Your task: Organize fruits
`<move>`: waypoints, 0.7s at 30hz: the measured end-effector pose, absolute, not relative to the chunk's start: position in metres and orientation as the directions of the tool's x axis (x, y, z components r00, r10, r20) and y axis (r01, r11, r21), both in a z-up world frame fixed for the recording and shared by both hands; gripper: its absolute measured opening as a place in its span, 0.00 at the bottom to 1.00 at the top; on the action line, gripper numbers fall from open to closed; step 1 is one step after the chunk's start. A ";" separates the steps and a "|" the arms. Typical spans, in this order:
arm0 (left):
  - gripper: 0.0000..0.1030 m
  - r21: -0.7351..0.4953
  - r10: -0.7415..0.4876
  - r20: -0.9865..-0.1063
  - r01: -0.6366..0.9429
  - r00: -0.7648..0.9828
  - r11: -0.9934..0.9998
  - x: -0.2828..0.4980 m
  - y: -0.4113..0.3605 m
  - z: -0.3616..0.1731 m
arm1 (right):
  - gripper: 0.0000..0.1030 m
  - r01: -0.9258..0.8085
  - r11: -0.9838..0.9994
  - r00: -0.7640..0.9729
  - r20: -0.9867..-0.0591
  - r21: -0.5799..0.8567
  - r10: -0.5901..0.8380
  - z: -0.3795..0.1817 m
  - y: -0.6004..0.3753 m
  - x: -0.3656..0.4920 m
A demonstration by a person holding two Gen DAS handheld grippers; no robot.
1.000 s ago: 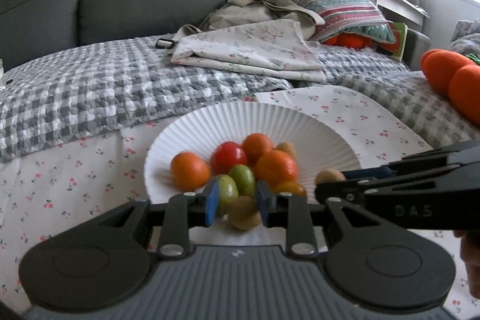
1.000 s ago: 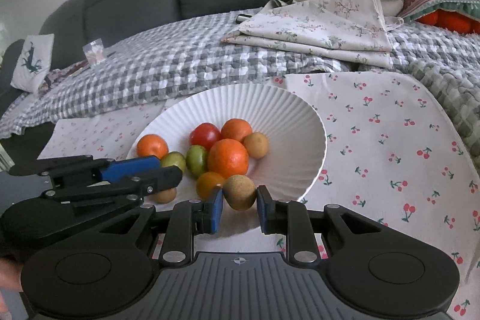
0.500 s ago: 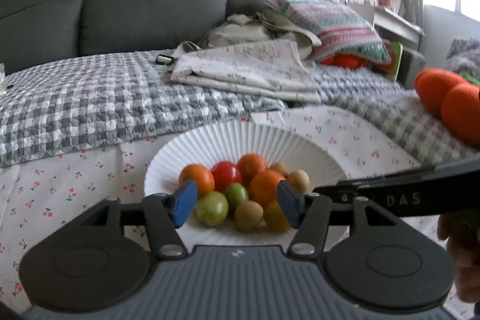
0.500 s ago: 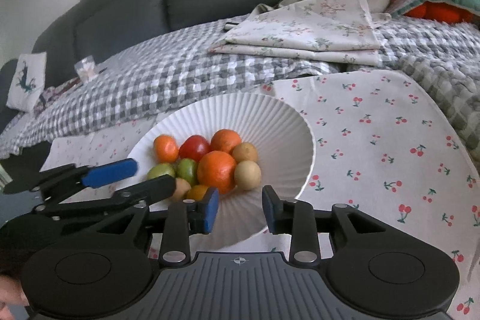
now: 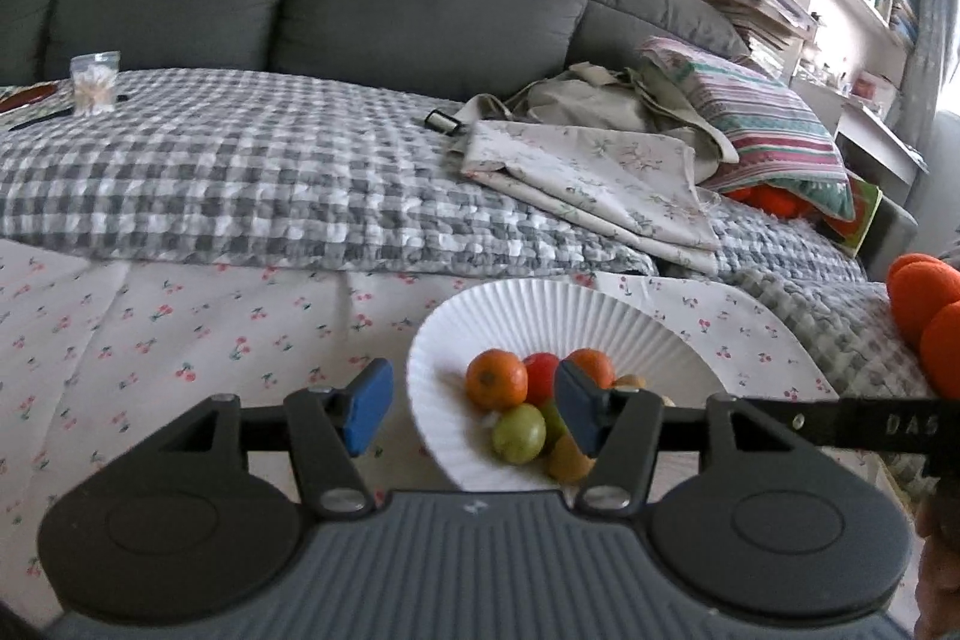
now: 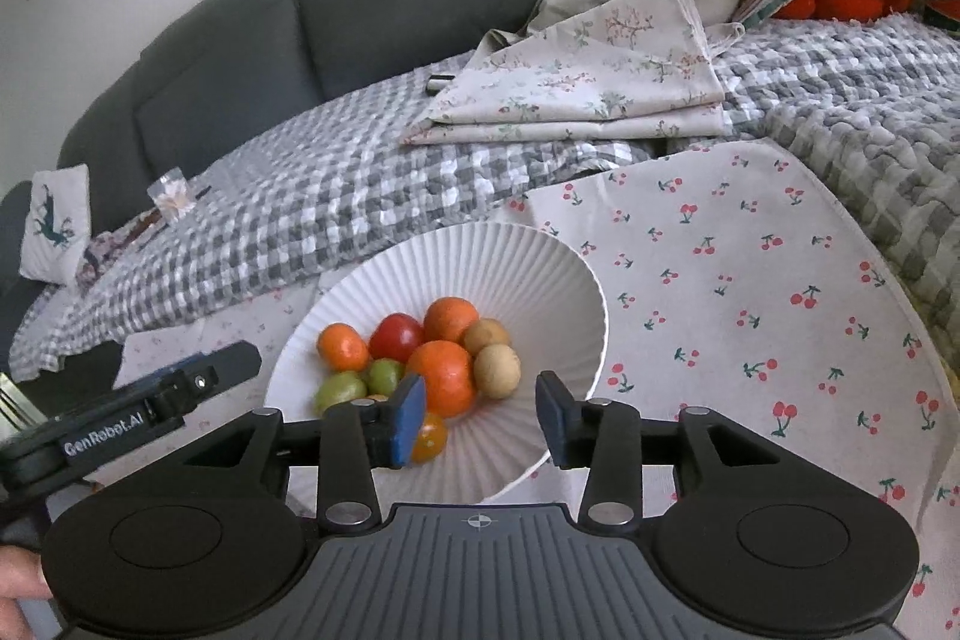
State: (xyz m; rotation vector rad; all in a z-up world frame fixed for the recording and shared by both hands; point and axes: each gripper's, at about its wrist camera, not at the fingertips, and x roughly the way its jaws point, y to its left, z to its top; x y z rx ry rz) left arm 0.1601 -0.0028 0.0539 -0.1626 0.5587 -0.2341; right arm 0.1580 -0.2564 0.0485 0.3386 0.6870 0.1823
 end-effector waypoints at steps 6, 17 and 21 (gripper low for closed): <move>0.58 -0.184 -0.199 -0.563 0.113 0.802 0.976 0.140 -0.004 0.061 | 0.43 -0.030 0.930 0.771 -0.584 0.366 0.255 0.059 -0.259 0.147; 0.64 -0.135 -0.125 -0.615 0.053 0.778 0.989 0.091 -0.011 0.077 | 0.44 -0.068 0.930 0.752 -0.594 0.360 0.285 0.078 -0.253 0.094; 0.67 -0.123 -0.108 -0.619 0.039 0.778 0.992 0.068 -0.015 0.082 | 0.47 -0.068 0.931 0.774 -0.570 0.358 0.276 0.090 -0.252 0.067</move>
